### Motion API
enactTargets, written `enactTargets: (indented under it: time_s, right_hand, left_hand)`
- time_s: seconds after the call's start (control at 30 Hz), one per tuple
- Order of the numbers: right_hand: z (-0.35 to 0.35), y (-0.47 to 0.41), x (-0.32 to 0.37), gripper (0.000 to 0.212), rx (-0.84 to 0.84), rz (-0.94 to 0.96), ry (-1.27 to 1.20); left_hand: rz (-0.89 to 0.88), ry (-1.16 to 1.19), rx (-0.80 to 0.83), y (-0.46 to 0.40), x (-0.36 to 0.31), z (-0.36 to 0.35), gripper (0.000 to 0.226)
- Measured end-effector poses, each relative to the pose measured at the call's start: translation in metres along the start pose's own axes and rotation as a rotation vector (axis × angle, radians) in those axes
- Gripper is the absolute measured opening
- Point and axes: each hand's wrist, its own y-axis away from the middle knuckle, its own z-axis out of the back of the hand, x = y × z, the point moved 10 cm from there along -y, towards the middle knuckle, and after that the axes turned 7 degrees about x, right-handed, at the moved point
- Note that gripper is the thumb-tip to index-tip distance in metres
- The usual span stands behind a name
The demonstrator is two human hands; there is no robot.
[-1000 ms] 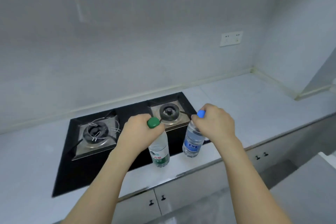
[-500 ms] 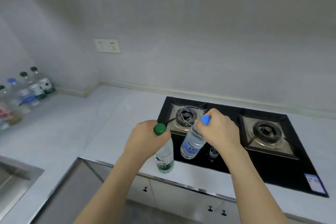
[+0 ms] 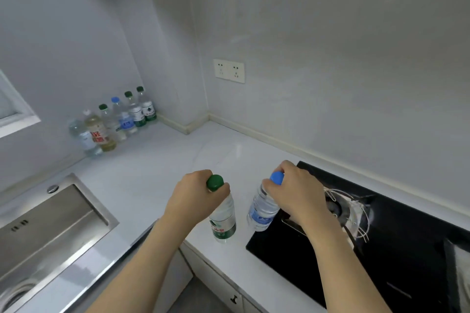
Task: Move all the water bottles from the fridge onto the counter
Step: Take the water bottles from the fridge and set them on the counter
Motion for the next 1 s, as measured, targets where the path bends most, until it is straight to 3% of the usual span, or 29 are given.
enactTargets:
  time_s: [0.53, 1.0]
  right_hand:
    - [-0.077, -0.149, 0.052, 0.024, 0.141, 0.102, 0.088]
    - [-0.191, -0.345, 0.233, 0.024, 0.231, 0.143, 0.125]
  left_hand:
    - [0.174, 0.11, -0.005, -0.134, 0.09, -0.002, 0.041]
    - [0.219, 0.103, 0.011, -0.323, 0.26, 0.083, 0.041]
